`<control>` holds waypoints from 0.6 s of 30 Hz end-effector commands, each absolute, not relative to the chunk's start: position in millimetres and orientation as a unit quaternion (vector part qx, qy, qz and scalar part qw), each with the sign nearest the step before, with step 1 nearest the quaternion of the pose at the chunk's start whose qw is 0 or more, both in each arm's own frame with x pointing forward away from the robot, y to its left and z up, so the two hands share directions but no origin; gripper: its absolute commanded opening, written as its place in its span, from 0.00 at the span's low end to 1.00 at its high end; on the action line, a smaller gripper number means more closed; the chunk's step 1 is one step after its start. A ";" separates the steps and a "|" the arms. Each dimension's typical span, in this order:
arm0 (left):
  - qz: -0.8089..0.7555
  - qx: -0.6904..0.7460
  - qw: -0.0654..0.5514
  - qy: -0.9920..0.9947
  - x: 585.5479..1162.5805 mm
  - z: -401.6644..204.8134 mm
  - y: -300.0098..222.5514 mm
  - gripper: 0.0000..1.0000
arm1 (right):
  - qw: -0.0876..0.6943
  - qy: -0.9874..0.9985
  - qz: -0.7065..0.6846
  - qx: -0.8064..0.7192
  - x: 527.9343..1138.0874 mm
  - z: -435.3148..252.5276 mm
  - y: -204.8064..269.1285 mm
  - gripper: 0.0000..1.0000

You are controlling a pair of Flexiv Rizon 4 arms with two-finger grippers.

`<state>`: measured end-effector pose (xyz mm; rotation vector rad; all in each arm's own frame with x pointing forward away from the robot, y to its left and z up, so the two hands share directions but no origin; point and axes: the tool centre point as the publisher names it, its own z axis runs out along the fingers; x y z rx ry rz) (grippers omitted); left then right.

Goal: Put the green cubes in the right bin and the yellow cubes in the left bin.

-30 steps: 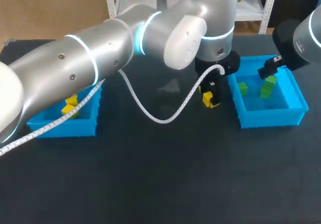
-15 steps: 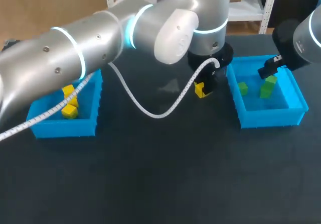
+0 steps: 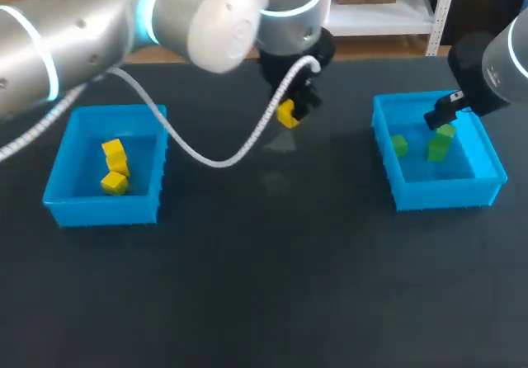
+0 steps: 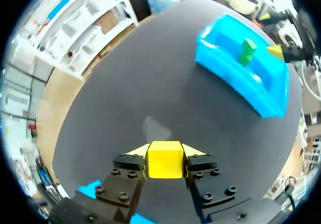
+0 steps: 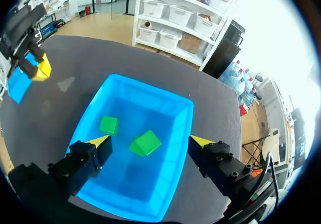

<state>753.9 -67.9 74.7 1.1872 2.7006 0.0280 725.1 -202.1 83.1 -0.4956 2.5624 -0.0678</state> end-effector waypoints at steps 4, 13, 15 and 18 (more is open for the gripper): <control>-0.011 0.352 0.158 0.923 735.8 87.0 4.9 0.00 | 0.264 0.947 -0.026 -0.183 724.1 82.5 -202.3 1.00; -0.006 0.267 0.166 0.949 732.0 93.2 81.1 0.00 | 0.264 0.947 -0.026 -0.183 724.1 82.5 -202.3 1.00; -0.006 0.247 0.170 0.954 730.1 95.3 96.8 0.00 | 0.264 0.947 -0.026 -0.183 724.1 82.5 -202.3 1.00; -0.005 0.217 0.177 0.960 725.9 98.6 119.3 0.00 | 0.264 0.947 -0.026 -0.183 724.1 82.5 -202.3 1.00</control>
